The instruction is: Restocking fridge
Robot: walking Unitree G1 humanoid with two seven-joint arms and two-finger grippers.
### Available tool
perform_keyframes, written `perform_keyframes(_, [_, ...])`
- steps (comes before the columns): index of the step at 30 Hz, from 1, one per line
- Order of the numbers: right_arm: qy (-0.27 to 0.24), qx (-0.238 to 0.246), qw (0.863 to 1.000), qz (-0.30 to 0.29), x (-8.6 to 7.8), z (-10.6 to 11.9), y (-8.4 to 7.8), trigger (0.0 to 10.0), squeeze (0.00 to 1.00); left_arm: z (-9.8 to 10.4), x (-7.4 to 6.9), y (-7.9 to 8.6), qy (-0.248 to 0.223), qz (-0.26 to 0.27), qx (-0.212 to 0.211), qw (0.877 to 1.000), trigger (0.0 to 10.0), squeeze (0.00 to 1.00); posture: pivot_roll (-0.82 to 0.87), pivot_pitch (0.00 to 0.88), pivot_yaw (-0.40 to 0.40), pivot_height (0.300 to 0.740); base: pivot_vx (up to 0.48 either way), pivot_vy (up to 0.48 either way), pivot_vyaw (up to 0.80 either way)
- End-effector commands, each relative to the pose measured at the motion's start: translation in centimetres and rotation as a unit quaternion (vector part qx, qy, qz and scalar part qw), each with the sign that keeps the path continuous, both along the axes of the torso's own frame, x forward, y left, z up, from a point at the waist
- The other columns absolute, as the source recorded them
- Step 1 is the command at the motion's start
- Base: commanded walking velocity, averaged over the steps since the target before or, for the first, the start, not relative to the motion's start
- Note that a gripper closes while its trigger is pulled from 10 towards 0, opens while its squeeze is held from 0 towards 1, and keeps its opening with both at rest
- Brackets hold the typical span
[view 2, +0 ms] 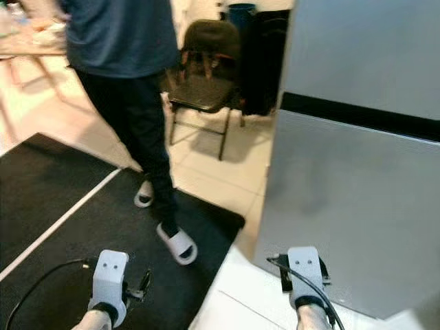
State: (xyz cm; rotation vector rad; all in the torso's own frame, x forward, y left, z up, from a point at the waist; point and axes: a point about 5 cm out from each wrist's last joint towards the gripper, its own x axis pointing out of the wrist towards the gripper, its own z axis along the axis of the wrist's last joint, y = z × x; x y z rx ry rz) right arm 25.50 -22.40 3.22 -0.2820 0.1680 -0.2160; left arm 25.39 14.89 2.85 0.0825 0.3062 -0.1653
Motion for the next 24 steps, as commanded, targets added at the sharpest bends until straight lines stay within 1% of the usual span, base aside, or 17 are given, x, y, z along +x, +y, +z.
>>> perform_keyframes(1, [0.003, 0.005, 1.0, 0.011, 0.16, -0.11, 0.73, 10.0, 0.0, -0.95, -0.91, 0.78, 0.022, 0.013, 0.006, 1.0, 10.0, 0.0, -0.21, 0.215, 0.058, 0.707, 0.0, 0.0, 0.79])
perform_keyframes(24, [0.001, 0.002, 1.0, 0.01, 0.18, -0.02, 0.6, 10.0, 0.0, -0.92, -0.82, 0.67, 0.021, 0.009, 0.005, 1.0, 10.0, 0.0, -0.21, 0.209, 0.06, 0.707, 0.0, 0.0, 0.78])
